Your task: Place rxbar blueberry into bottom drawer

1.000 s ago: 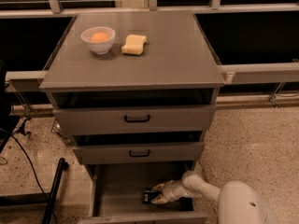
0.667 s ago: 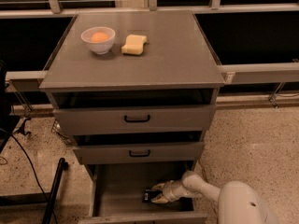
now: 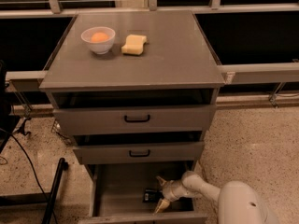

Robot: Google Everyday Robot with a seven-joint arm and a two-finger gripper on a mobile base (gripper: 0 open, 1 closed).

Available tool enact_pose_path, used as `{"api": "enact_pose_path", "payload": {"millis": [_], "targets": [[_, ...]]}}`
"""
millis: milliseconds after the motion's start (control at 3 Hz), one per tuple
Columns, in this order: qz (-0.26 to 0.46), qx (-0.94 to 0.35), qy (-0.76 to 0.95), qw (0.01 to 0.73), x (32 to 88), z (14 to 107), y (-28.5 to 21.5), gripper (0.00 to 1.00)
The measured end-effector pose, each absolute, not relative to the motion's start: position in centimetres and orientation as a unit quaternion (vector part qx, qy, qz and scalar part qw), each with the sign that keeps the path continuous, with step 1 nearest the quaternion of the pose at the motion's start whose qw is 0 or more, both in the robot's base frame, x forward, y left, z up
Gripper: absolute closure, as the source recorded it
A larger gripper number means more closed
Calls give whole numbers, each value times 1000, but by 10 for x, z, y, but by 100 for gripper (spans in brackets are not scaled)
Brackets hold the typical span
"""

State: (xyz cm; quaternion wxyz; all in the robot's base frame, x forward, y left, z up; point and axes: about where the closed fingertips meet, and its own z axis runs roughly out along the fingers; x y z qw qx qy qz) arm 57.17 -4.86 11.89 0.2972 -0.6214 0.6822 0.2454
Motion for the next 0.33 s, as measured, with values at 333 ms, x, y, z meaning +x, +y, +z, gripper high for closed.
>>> {"api": "enact_pose_path", "payload": {"millis": [333], "targets": [[245, -621, 682, 297, 572, 119, -49, 0]]}}
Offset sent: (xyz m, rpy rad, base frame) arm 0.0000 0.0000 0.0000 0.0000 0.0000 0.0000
